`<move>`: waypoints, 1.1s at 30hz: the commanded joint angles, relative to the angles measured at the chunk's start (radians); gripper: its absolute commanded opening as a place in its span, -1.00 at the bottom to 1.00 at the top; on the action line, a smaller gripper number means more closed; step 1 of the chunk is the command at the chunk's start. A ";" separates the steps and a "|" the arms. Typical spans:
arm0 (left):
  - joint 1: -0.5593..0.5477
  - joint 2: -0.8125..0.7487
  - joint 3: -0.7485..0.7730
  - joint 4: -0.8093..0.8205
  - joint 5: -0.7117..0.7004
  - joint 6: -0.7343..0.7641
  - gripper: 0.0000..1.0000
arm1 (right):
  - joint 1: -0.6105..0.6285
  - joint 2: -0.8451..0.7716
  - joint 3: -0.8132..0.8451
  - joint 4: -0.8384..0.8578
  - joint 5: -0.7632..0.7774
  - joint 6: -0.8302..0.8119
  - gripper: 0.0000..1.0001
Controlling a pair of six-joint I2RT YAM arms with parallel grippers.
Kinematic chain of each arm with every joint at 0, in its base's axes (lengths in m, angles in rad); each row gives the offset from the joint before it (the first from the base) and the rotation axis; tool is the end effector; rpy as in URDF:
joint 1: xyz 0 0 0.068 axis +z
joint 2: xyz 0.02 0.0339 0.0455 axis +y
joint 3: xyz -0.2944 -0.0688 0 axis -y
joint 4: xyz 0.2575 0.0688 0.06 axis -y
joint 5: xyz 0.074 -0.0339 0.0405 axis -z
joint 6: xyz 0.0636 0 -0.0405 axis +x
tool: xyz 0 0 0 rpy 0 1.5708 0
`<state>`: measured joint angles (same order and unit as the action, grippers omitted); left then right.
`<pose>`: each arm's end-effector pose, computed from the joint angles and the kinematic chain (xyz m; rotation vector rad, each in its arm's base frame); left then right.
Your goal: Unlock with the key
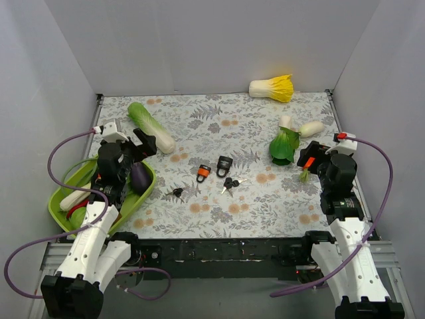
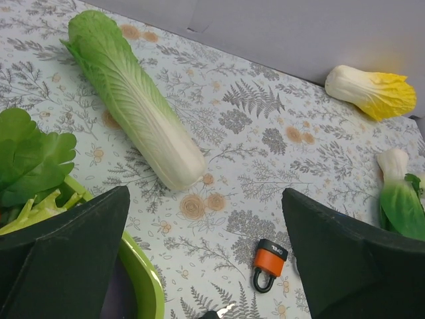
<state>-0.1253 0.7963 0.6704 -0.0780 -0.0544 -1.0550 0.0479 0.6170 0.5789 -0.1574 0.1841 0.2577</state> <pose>0.2105 -0.0230 0.3233 -0.8639 1.6313 -0.7946 0.1738 -0.0033 0.3075 0.3167 1.7347 0.0594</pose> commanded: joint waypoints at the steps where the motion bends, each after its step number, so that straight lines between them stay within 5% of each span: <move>1: 0.004 0.021 0.038 -0.025 -0.019 -0.020 0.96 | 0.004 -0.006 0.058 0.013 0.005 -0.011 0.80; 14: -0.002 0.058 0.061 -0.011 0.027 0.018 0.96 | 0.006 -0.028 0.093 -0.036 -0.014 -0.052 0.71; 23: -0.100 0.187 0.221 0.017 0.082 0.092 0.95 | 0.032 0.074 0.088 -0.014 -0.207 -0.028 0.44; 29: -0.129 0.268 0.199 0.073 0.214 0.082 0.96 | 0.317 0.214 0.151 -0.048 0.032 -0.029 0.43; 33: -0.138 0.261 0.149 0.070 0.232 0.090 0.96 | 0.521 0.361 0.173 -0.007 0.057 0.017 0.37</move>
<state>-0.2539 1.0737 0.8539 -0.0162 0.1261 -0.9821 0.4240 0.8730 0.6899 -0.2131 0.1585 0.2379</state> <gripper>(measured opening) 0.981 0.705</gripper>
